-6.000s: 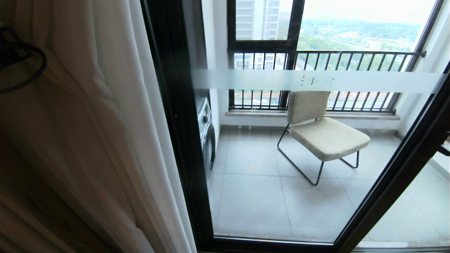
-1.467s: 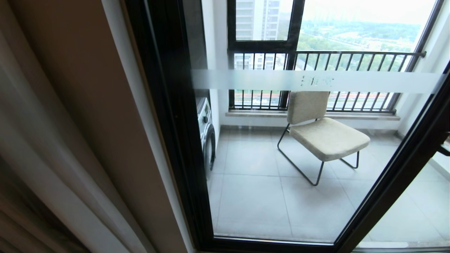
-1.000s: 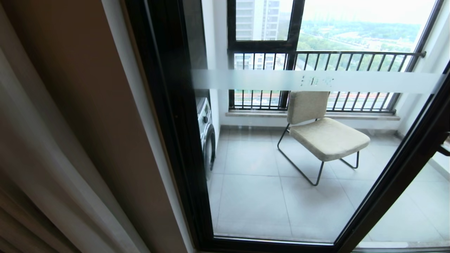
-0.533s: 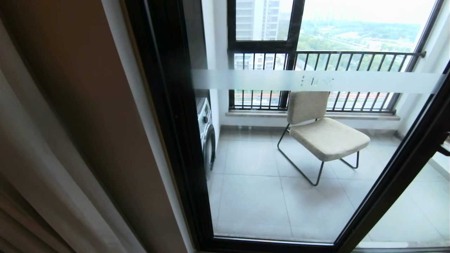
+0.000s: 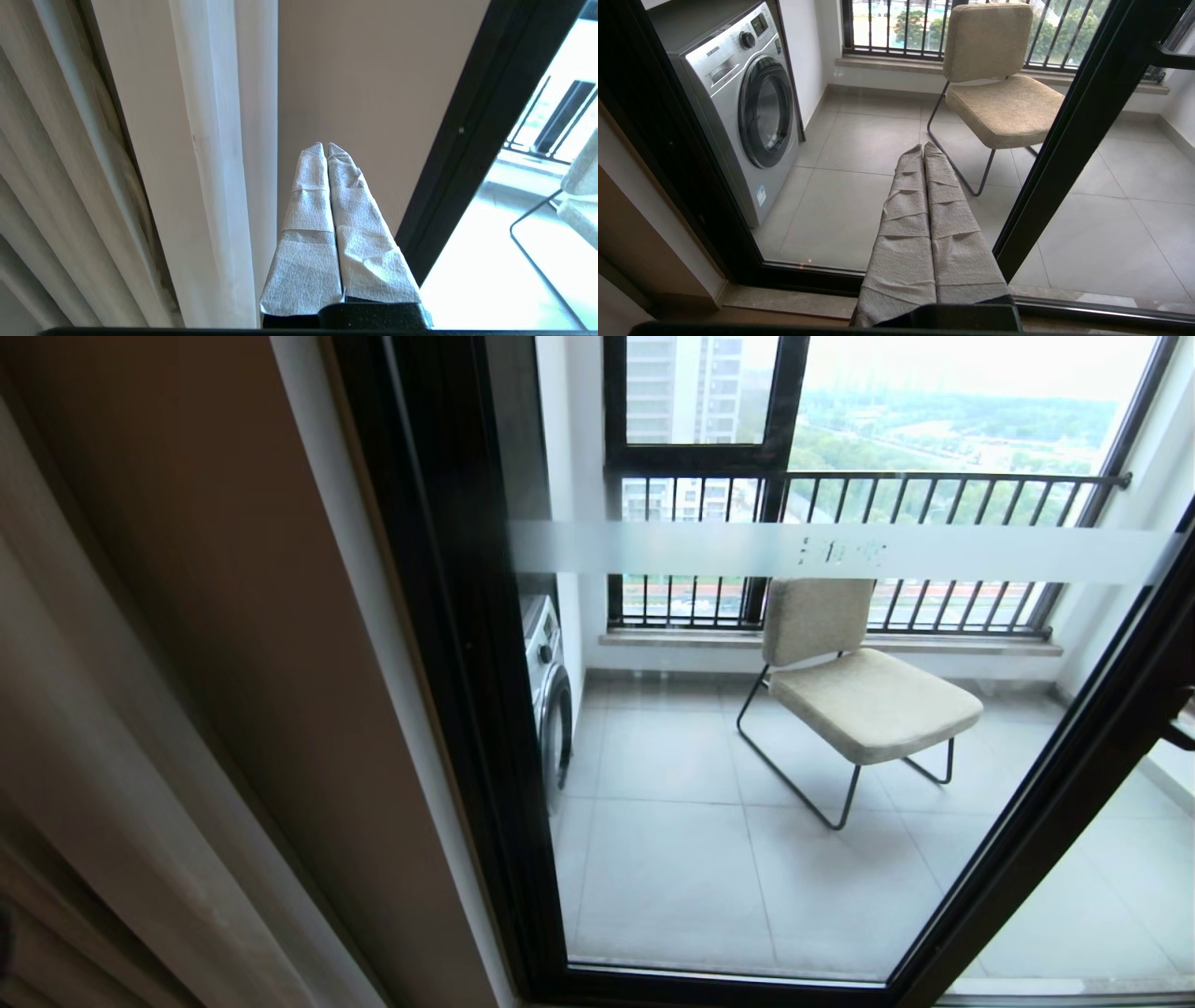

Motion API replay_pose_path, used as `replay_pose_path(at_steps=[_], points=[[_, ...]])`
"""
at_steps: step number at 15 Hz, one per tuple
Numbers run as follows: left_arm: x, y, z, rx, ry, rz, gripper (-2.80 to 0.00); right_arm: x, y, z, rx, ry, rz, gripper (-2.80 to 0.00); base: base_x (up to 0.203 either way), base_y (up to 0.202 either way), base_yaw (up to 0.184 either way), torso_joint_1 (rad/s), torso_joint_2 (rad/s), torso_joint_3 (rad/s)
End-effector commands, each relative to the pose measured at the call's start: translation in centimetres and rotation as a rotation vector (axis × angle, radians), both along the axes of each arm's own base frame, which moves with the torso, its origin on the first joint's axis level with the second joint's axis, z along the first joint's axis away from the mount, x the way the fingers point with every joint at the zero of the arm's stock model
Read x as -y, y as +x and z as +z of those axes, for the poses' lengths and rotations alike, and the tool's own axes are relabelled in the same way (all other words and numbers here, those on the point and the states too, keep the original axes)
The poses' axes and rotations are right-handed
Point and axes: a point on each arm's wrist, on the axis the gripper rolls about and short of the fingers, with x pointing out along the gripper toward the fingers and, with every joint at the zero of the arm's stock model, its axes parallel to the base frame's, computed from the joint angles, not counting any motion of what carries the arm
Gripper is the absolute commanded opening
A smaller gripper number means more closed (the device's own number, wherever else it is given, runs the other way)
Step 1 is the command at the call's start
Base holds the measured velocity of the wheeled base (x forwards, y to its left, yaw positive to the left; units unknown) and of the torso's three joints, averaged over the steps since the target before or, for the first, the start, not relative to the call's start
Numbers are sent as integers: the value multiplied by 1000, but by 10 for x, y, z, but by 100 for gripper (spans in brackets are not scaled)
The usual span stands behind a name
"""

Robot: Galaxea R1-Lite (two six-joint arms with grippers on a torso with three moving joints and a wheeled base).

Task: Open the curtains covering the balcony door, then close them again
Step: Pull the inner curtains open on both sides

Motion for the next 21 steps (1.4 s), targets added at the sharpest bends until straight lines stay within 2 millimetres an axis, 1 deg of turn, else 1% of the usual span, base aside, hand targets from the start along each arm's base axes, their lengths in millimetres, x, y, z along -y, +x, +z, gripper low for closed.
replay_pose_path(at_steps=[1, 5, 6, 10, 11, 14, 16, 17, 20, 21], points=[[6, -19, -23, 4, 8, -32, -280, 0, 0, 0, 0, -1, 1, -280, 0, 0, 0, 0, 0, 0], [14, -46, -60, 25, 17, -117, -280, 0, 0, 0, 0, -1, 1, -280, 0, 0, 0, 0, 0, 0], [15, -51, -64, 38, 19, -130, -280, 0, 0, 0, 0, -1, 1, -280, 0, 0, 0, 0, 0, 0], [17, -66, -82, -3, 20, -161, -280, 0, 0, 0, 0, -1, 1, -280, 0, 0, 0, 0, 0, 0], [17, -68, -90, -66, 44, -160, -280, 0, 0, 0, 2, -1, 1, -280, 0, 0, 0, 0, 0, 0], [17, -68, -96, -140, 109, -171, -280, 0, 0, 0, 0, -1, 1, -280, 0, 0, 0, 0, 0, 0], [18, -69, -108, -260, 100, -187, -280, 0, 0, 0, 0, -1, 1, -280, 0, 0, 0, 0, 0, 0], [18, -70, -111, -293, 88, -188, -280, 0, 0, 0, 0, -1, 1, -280, 0, 0, 0, 0, 0, 0], [18, -71, -114, -320, 69, -192, -280, 0, 0, 0, 0, -1, 1, -280, 0, 0, 0, 0, 0, 0], [18, -71, -114, -317, 75, -216, -280, 0, 0, 0, 0, -1, 1, -280, 0, 0, 0, 0, 0, 0]])
